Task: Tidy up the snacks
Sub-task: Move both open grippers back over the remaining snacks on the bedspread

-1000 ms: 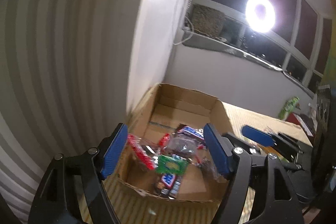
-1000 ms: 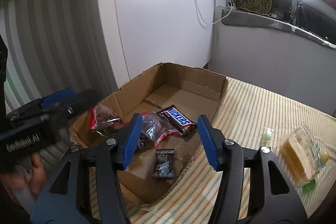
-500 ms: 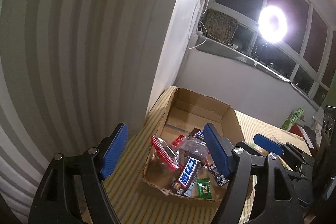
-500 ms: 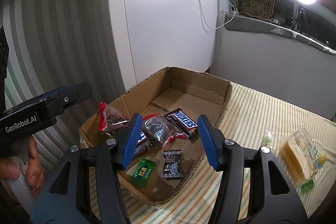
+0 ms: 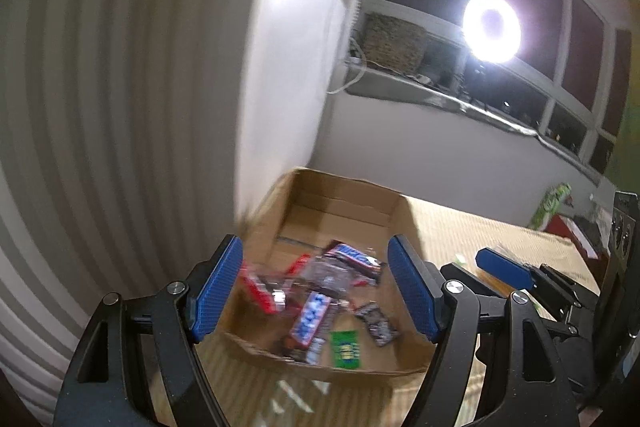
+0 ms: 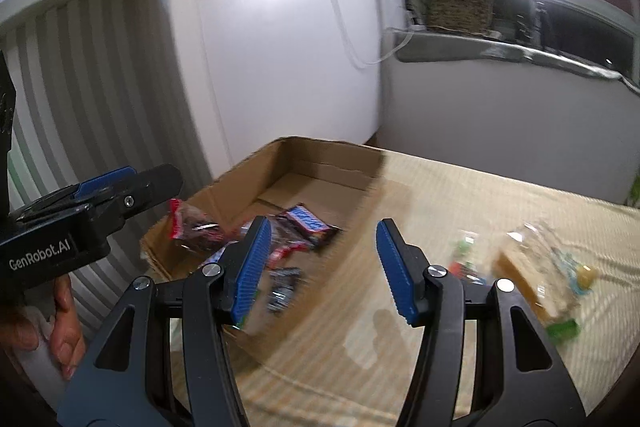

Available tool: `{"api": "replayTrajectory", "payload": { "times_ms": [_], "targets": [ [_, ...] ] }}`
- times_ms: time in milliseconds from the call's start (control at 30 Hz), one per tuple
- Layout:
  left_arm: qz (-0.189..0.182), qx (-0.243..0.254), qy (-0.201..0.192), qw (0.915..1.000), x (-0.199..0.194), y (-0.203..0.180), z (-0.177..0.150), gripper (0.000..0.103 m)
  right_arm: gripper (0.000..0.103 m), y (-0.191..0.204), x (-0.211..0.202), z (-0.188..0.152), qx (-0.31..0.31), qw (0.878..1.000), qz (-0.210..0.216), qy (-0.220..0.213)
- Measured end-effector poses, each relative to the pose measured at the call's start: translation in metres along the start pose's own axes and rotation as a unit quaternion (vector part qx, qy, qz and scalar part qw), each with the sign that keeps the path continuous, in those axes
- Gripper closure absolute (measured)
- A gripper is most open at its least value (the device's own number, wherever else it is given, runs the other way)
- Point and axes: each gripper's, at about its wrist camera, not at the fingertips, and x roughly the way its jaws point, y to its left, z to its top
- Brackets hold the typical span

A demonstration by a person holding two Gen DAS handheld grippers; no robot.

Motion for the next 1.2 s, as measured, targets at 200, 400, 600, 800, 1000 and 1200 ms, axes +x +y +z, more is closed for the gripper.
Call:
{"api": "replayTrajectory", "payload": {
  "times_ms": [200, 400, 600, 800, 1000, 1200],
  "targets": [
    [-0.029, 0.051, 0.009, 0.9982, 0.009, -0.061, -0.006, 0.028, 0.046, -0.063, -0.039, -0.023, 0.052, 0.998, -0.045, -0.014],
    [-0.085, 0.107, 0.038, 0.9898, 0.032, -0.137, -0.034, 0.028, 0.045, -0.14, -0.094, -0.065, 0.118, 0.984, -0.13, -0.01],
    [-0.13, 0.153, 0.064, 0.9775, 0.044, -0.185, -0.061, 0.028, 0.045, -0.178, -0.126, -0.086, 0.159, 0.971, -0.18, -0.006],
    [-0.12, 0.147, 0.073, 0.979, 0.047, -0.184, -0.059, 0.028, 0.045, -0.162, -0.115, -0.081, 0.14, 0.978, -0.157, -0.003],
    [-0.116, 0.145, 0.08, 0.9795, 0.055, -0.181, -0.059, 0.028, 0.045, -0.164, -0.098, -0.084, 0.142, 0.978, -0.152, 0.012],
    [-0.118, 0.142, 0.097, 0.978, 0.073, -0.188, -0.063, 0.028, 0.035, -0.177, -0.08, -0.09, 0.138, 0.978, -0.151, 0.04]
  ]
}}
